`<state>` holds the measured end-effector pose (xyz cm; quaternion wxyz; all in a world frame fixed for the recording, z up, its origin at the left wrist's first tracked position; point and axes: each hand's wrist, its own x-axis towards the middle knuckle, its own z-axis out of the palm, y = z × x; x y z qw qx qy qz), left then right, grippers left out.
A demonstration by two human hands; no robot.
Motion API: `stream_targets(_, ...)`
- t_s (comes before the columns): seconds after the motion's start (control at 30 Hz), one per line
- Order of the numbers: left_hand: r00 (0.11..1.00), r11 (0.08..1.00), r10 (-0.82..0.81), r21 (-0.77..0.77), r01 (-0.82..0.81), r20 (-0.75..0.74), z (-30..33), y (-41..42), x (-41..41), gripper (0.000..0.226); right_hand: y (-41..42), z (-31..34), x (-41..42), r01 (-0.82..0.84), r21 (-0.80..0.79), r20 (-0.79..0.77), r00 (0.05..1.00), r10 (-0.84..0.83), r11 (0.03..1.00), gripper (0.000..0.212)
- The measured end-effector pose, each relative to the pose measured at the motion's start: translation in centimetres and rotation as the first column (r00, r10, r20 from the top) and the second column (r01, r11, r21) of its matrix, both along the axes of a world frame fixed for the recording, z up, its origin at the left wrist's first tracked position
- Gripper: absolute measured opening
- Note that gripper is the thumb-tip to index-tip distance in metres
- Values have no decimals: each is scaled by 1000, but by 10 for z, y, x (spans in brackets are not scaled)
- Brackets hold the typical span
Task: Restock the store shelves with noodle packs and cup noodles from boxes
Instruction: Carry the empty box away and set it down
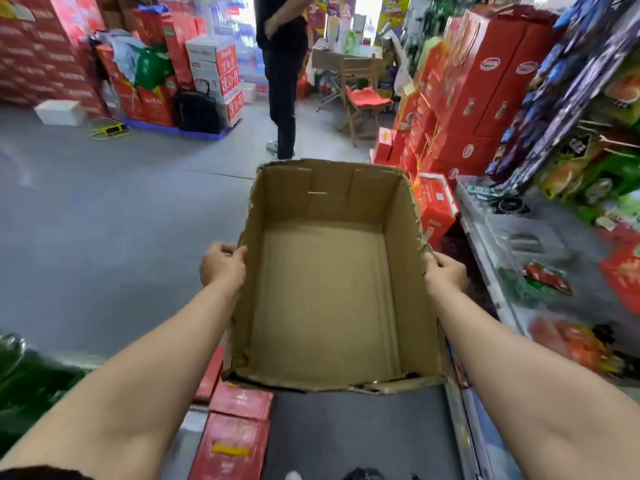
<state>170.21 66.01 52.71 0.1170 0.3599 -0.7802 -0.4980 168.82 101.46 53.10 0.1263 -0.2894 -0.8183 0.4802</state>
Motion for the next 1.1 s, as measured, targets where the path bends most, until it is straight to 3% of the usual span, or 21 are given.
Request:
stream_targets(0.23,1000,999,6,-51,-6,1,-1,-16,-111,22,-14,-4,-119,-3,-16,2,1000,3,1000,28)
stream_targets(0.43,992,992,126,-26,-127,-30,-10,-28,-222,20,-35,-14,-261,-124,-80,-34,992,121,989,29)
stream_targets(0.7,965,965,263,12,-263,5,8,-32,-378,18,-49,0,-466,-250,-93,27,967,253,964,22)
stream_targets(1.1,911,910,410,45,-412,54,-21,-101,-543,12,-139,-22,-668,-331,-105,117,932,342,938,27)
